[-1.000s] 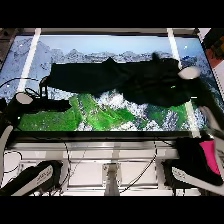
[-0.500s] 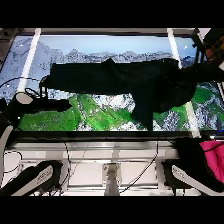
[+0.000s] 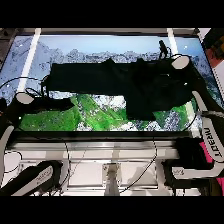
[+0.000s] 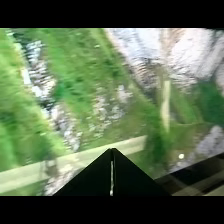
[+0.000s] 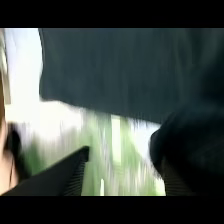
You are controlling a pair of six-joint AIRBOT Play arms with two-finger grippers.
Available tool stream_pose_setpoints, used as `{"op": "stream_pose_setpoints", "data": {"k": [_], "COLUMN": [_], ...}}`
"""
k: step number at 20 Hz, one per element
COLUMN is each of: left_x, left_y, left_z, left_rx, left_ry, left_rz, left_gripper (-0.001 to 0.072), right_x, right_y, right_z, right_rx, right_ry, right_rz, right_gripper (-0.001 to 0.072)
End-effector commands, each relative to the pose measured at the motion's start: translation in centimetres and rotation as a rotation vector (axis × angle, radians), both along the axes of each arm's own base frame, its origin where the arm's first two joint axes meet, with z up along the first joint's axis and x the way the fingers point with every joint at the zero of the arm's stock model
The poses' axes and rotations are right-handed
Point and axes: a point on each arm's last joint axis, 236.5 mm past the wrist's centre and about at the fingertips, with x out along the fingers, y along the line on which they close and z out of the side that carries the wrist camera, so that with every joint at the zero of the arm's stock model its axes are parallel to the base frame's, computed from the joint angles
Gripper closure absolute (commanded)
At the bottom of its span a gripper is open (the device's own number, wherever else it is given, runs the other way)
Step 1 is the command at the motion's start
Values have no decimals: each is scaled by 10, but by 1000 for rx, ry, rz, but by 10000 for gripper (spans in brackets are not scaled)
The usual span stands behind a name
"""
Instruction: Fold the clothes and pants, and hang the long-sleeved shirts on hangers.
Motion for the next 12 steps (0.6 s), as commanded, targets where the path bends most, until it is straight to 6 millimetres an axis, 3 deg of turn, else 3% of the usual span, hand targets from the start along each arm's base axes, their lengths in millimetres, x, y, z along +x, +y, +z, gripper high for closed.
{"op": "stream_pose_setpoints", "data": {"k": [1,3,4,5,6,7,9,10,12], "left_x": [0,-8,-13,-20,-27,-33,-37,-39,-44], "left_y": [-59,-111,-135,-160,-183,-204,-236,-249,-269], "left_z": [34,57,62,63,59,52,38,30,13], "left_rx": [-180,-296,-324,-340,-351,-349,-342,-353,-324], "left_ry": [-84,-121,-131,-133,-115,-105,-113,-96,-91], "left_rz": [-93,-150,-165,-177,-166,-149,-89,-39,-7], "left_gripper": [614,555,475,354,339,325,217,210,96], "right_x": [64,66,59,50,38,23,-16,-45,-100], "right_y": [-46,-81,-99,-118,-137,-159,-186,-191,-190], "right_z": [18,8,-5,-19,-32,-46,-66,-75,-86], "right_rx": [-64,-124,-164,-206,-242,-273,-326,-346,-317], "right_ry": [-239,-214,-165,-107,-43,32,138,192,310], "right_rz": [-221,-237,-223,-203,-188,-168,-23,110,320], "right_gripper": [202,213,271,403,581,693,694,694,684]}}
